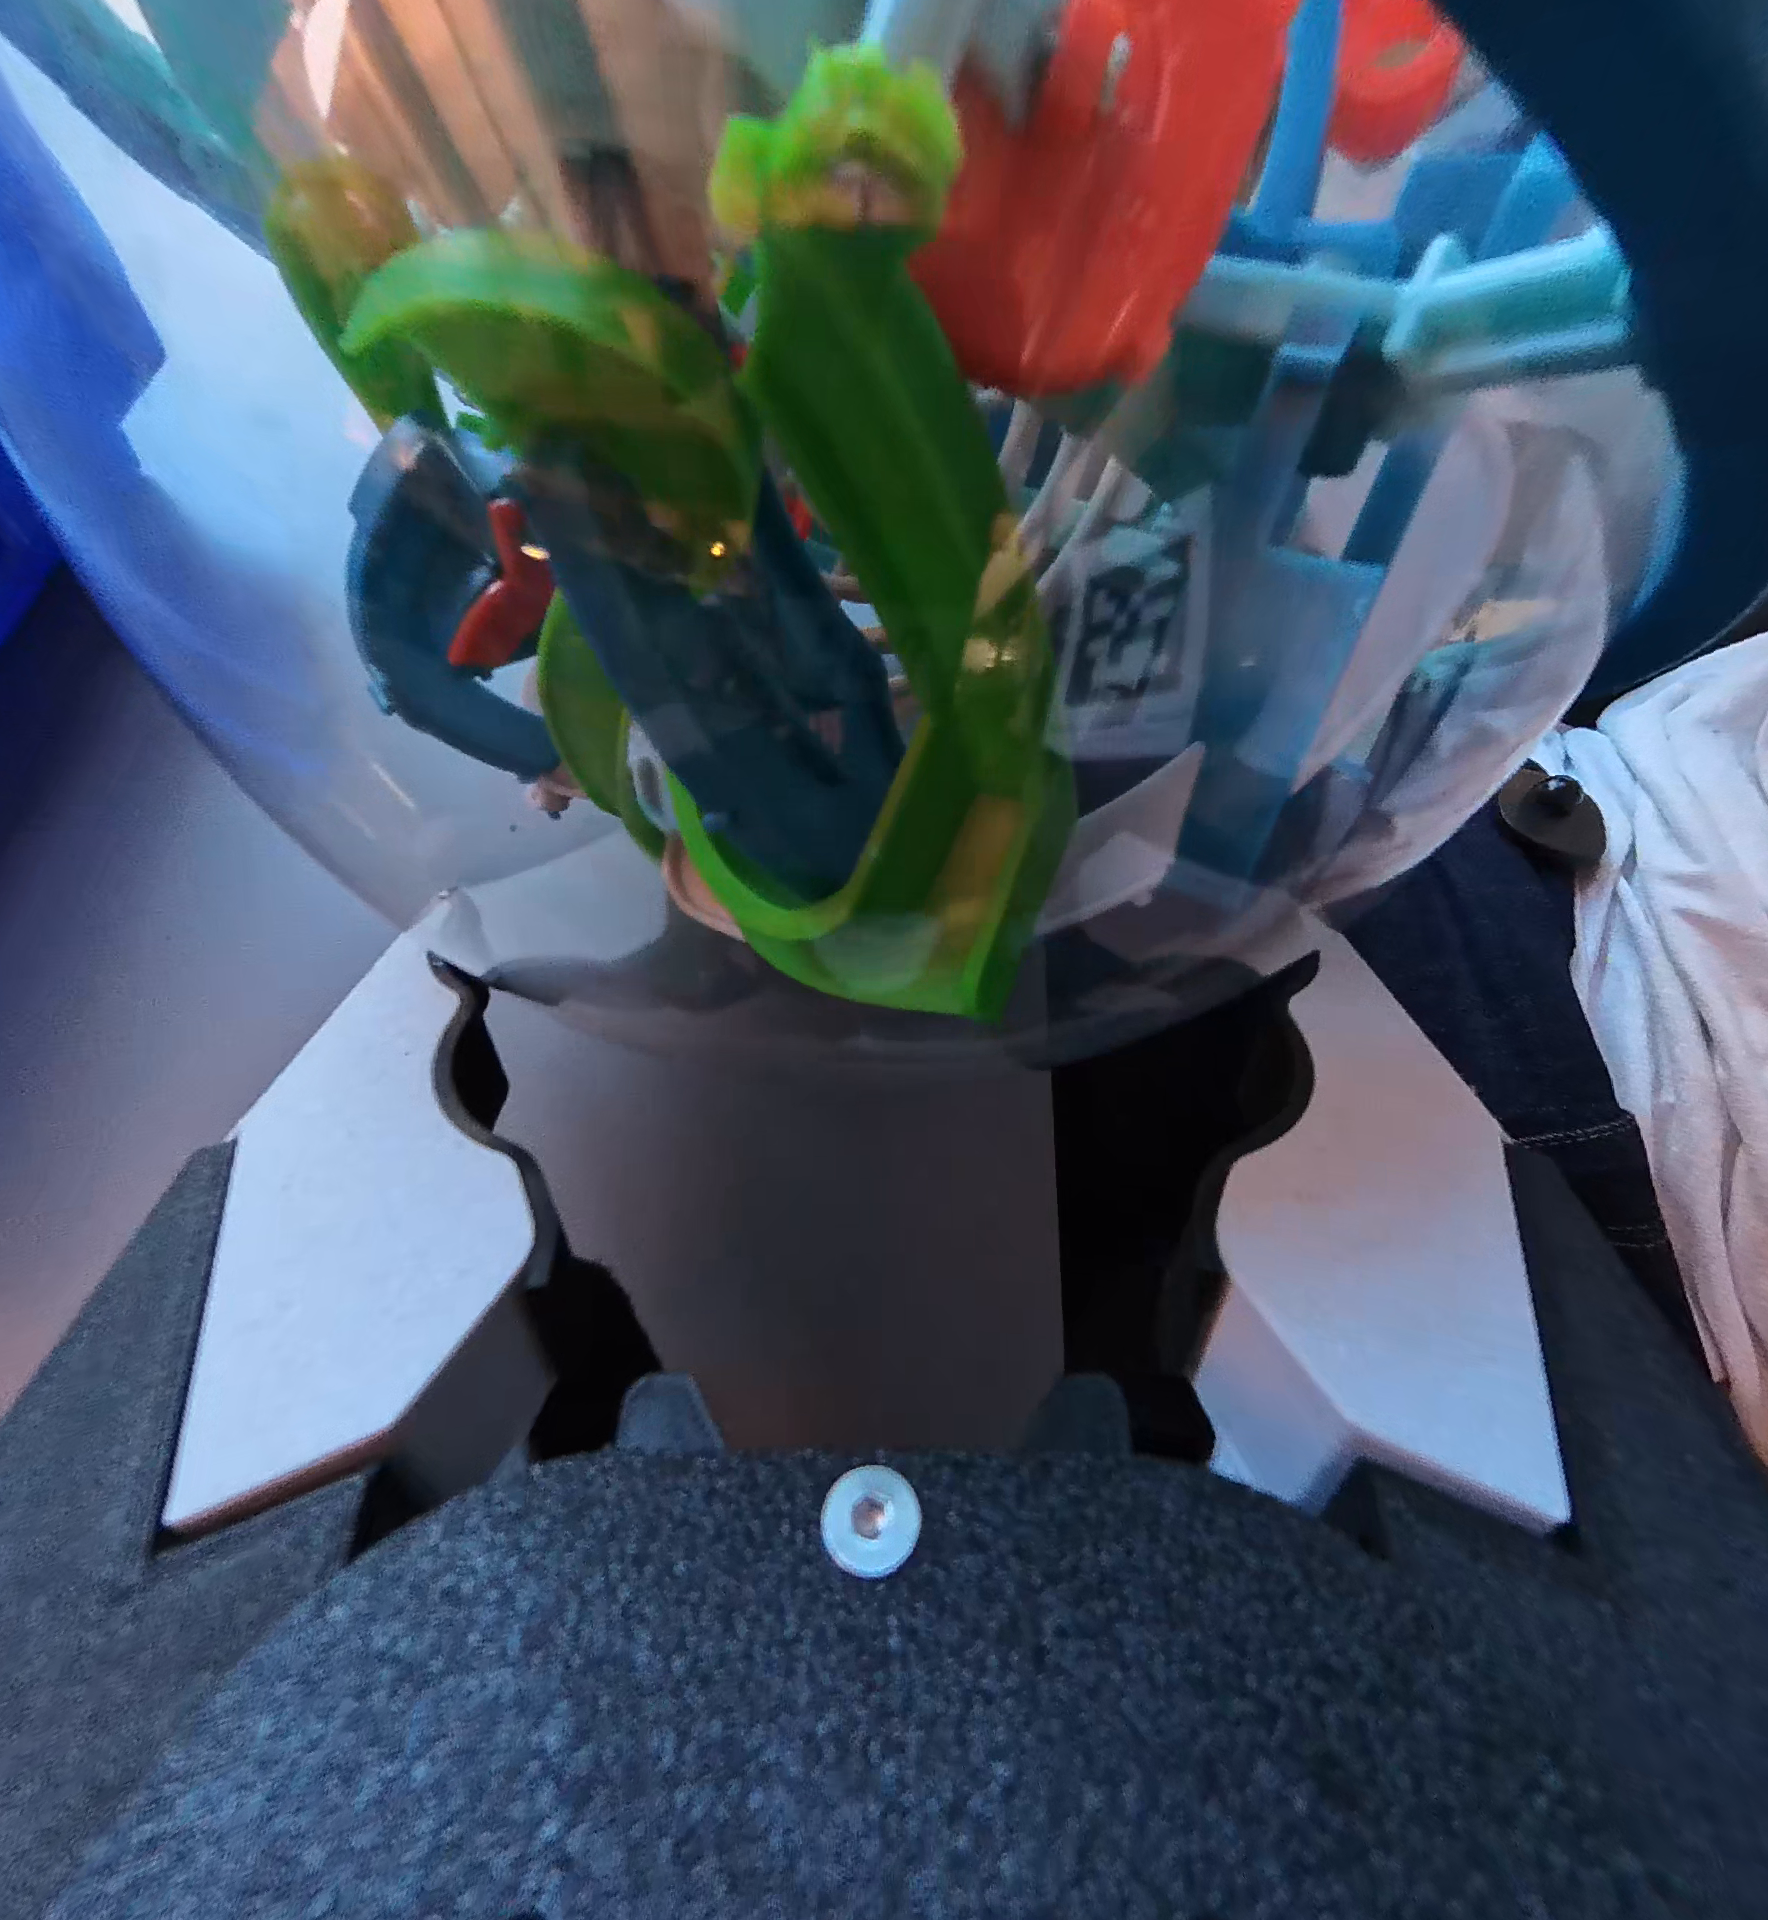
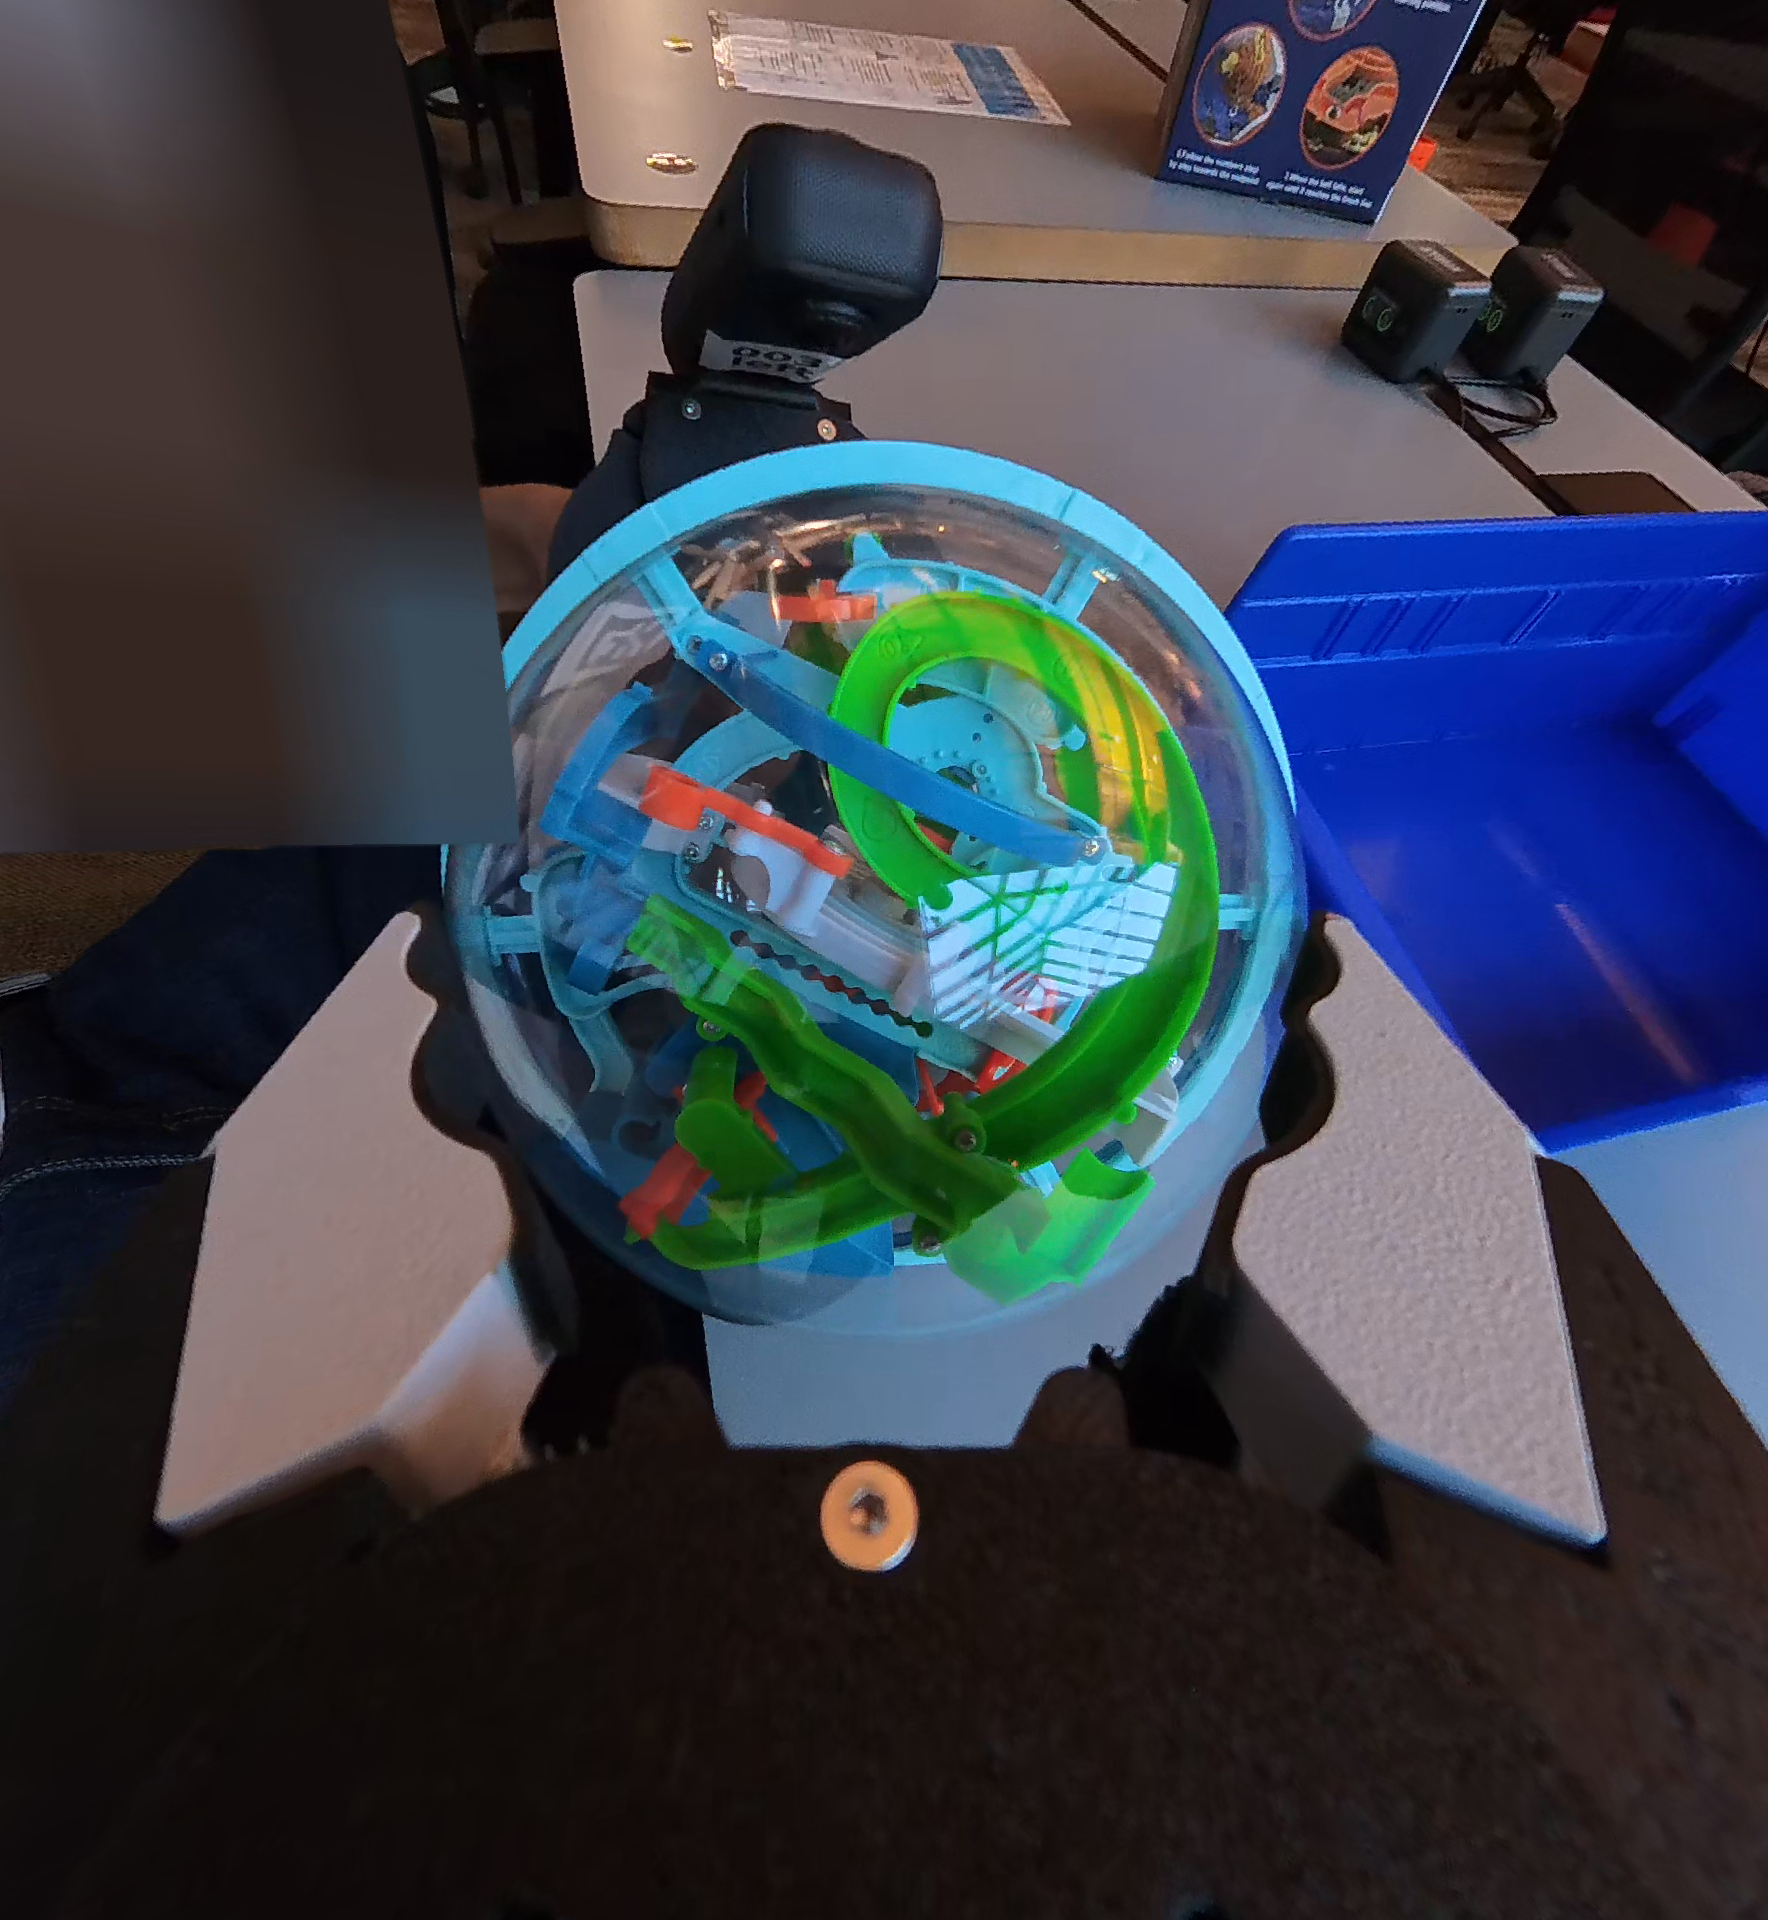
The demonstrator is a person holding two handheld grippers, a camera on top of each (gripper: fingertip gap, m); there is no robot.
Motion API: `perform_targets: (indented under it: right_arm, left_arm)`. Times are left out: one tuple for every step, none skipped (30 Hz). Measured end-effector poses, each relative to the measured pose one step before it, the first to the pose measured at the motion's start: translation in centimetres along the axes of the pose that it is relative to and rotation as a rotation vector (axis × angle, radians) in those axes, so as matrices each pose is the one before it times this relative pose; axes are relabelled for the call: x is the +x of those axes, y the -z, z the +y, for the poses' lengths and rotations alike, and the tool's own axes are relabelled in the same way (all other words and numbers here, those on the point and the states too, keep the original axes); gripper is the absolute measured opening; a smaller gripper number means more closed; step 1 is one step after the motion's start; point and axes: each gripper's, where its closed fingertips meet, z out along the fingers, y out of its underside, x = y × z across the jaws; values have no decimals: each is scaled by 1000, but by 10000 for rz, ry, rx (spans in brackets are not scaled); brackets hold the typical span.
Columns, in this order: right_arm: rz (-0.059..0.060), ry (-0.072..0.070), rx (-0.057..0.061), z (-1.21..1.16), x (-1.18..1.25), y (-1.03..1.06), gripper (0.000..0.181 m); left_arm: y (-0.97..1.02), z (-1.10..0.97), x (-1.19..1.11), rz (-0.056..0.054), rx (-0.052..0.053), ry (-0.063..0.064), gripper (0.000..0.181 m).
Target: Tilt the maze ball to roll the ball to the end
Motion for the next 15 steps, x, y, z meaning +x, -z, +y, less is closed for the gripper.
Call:
perform_targets:
  right_arm:
    - [3,8,1,18,-7,20,151]
    - [8,12,-13,27,-11,35,150]
    - [10,24,-6,35,-22,28,150]
    - [15,23,3,35,-18,47,150]
    - [15,7,10,29,-22,48,150]
    - [15,10,12,39,-14,49,150]
    - [16,2,7,29,-9,38,150]
    - [15,2,5,32,-11,40,150]
    - [15,6,5,27,-15,33,150]
    - [14,5,4,22,-16,21,150]
    - [11,15,3,14,-25,27,150]
    - [13,17,-3,17,-28,24,150]
    - [15,10,-9,25,-9,22,150]
    - [12,13,-7,12,-24,25,150]
    - [11,15,-2,17,-12,17,150]
  left_arm:
    - [-2,-15,-2,-14,7,-9,144]
    - [-4,-13,11,-18,8,-15,144]
    - [-3,-23,5,-24,8,-25,144]
    - [-14,-25,-7,-22,13,-25,143]
    - [-1,-27,8,-16,11,-24,143]
    - [-9,-34,11,-12,13,-21,143]
    - [-11,-26,9,-8,14,-16,143]
    - [0,-31,5,-8,12,-14,143]
    - [-3,-18,6,-6,9,-12,143]
    - [-11,-8,10,-9,7,-13,143]
    - [3,-9,2,-16,6,-18,143]
    - [-2,-12,16,-13,6,-17,143]
    - [0,-14,4,-7,6,-14,143]
    - [-3,-12,7,-10,4,-18,143]
    - [5,-6,10,-11,3,-17,143]
